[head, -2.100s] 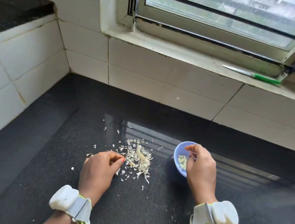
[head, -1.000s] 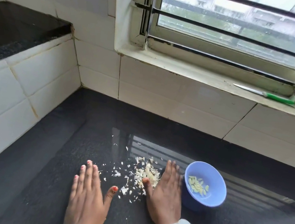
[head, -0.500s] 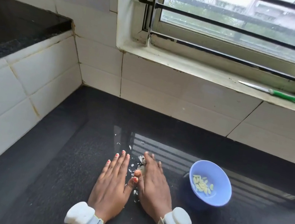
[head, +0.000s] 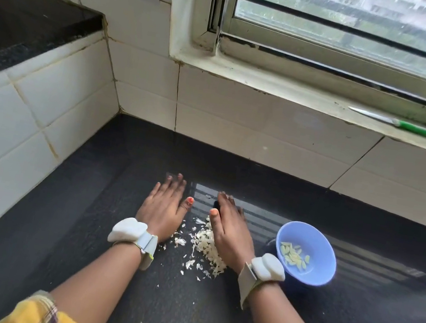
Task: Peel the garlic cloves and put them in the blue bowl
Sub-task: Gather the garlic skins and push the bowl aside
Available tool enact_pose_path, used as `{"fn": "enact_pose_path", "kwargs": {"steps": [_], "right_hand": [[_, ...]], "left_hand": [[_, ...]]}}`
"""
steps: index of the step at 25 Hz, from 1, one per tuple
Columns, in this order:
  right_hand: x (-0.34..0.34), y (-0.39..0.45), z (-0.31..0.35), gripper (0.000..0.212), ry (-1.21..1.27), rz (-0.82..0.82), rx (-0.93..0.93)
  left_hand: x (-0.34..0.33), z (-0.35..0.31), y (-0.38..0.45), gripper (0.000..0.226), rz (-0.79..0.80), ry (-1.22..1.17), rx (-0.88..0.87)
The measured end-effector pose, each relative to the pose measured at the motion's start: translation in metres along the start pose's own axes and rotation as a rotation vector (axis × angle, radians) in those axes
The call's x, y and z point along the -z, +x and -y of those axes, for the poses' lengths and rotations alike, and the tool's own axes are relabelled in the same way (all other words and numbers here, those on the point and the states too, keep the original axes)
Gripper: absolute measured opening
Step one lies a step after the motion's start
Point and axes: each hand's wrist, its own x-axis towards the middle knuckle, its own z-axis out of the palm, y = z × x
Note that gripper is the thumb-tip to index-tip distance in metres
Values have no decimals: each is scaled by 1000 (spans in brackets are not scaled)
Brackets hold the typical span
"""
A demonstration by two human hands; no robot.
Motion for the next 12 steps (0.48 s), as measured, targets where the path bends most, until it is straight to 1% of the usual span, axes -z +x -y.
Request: {"fn": "enact_pose_path", "kwargs": {"steps": [2,3,4,6,9,10,12], "right_hand": [[1,10,-1,64,-66,56,43],[1,12,-2,59,-91,77,75],[2,13,-2,55,-101,90,112],[3,7,-4,54,-75,103,180],[1,-16,-6,55,-82,123,237],[-1,-24,-6,58,-95,123,253],[-5,-40,-4,71,-78,117,279]], "left_hand": [[-1,-2,-5,106,17,10,-123],[-1,-2,-8,112,24,12,-168],[-1,-3,-12,113,22,9,-207],[-1,-5,-23,106,25,-24,-272],[-5,-12,-45,102,19,-121,-306],[-7,-14,-52,101,7,-167,-305],[-11,-16,-67,98,-14,-246,-312]]}}
